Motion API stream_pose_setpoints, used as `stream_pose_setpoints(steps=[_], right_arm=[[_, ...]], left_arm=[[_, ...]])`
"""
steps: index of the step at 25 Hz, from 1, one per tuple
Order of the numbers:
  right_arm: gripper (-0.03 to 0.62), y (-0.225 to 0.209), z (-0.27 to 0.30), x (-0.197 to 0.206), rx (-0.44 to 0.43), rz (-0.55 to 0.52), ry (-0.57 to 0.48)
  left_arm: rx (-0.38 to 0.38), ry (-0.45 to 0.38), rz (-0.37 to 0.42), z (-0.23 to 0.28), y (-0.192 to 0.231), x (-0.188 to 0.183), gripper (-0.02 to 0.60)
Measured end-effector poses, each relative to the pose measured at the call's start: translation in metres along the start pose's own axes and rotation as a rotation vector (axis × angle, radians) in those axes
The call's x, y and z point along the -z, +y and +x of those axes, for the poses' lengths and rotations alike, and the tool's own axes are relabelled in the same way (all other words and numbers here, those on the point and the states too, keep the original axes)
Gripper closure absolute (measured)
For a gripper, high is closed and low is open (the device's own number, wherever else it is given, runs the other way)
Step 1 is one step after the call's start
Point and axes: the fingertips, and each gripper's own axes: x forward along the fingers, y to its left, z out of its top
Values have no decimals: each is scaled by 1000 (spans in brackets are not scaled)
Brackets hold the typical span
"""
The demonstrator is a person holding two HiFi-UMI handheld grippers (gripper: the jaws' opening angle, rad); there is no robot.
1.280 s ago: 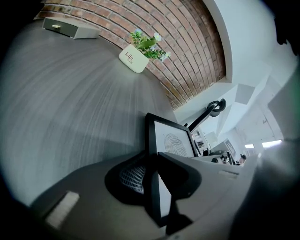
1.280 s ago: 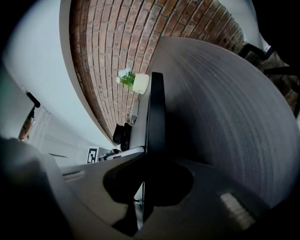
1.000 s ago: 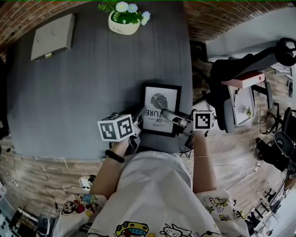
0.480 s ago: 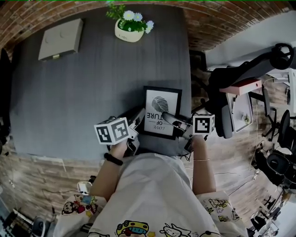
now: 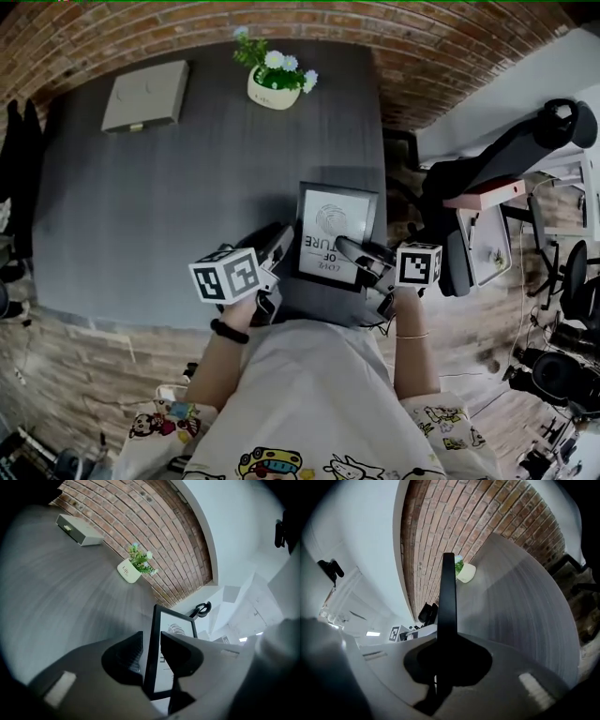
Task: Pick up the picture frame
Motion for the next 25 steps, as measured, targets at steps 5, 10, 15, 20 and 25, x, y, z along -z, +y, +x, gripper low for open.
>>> stream_pose_setpoints(steps=[5,10,15,20,25], right_arm=[[582,27,-7,-12,10,-112,-32],[582,60,-17,-27,9,-239,-64],[582,89,-26,-40,9,-359,-117],[582,114,-38,-46,43,-474,-190],[582,136,-54,-52,137,-626,-257]], left_arm=[[4,-58,59,-20,-12,-16,451],[-26,-123,182,-44,-30,-33,451],[-53,-180,292,-66,-45,-47,451],[-99,-232,406,-90,-58,-57,462],[-171,-272,545,-112,-71,-65,482]])
